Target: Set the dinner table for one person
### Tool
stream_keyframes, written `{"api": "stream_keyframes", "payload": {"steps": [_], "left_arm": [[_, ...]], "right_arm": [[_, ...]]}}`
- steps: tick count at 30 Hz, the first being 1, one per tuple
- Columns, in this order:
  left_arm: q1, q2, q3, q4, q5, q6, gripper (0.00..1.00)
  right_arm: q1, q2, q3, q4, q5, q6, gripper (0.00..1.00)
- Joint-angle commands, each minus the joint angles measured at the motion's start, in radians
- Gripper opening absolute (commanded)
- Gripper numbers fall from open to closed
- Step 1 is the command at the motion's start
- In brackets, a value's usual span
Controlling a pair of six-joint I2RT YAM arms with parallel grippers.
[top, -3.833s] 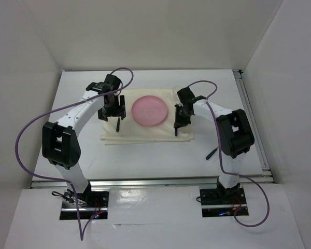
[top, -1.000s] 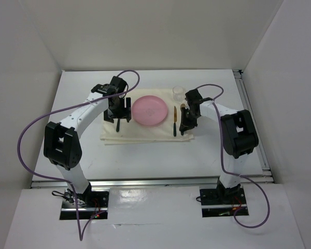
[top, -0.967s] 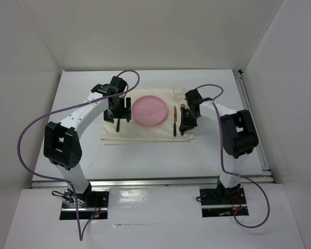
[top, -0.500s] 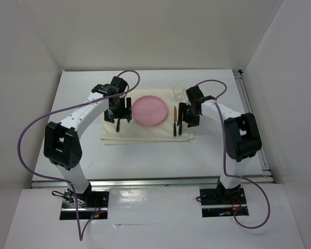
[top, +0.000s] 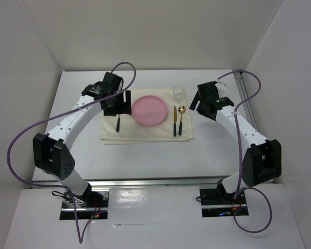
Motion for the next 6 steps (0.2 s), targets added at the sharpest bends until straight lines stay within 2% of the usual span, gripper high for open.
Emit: {"api": "stream_keyframes", "payload": {"steps": [1,4,6], "left_arm": [[-0.004,-0.070,0.003,0.068,0.044,0.052,0.87],[-0.004,-0.098,0.003,0.080,0.044,0.061,0.89],[-0.004,-0.109,0.003,0.093,0.044,0.061,0.94]], "right_arm": [[-0.006,-0.081,-0.060,-0.033,0.089,0.047,0.95],[-0.006,-0.128,-0.111,-0.010,0.089,0.047,0.91],[-0.006,-0.158,-0.137,0.014,0.080,0.020,0.91]]}}
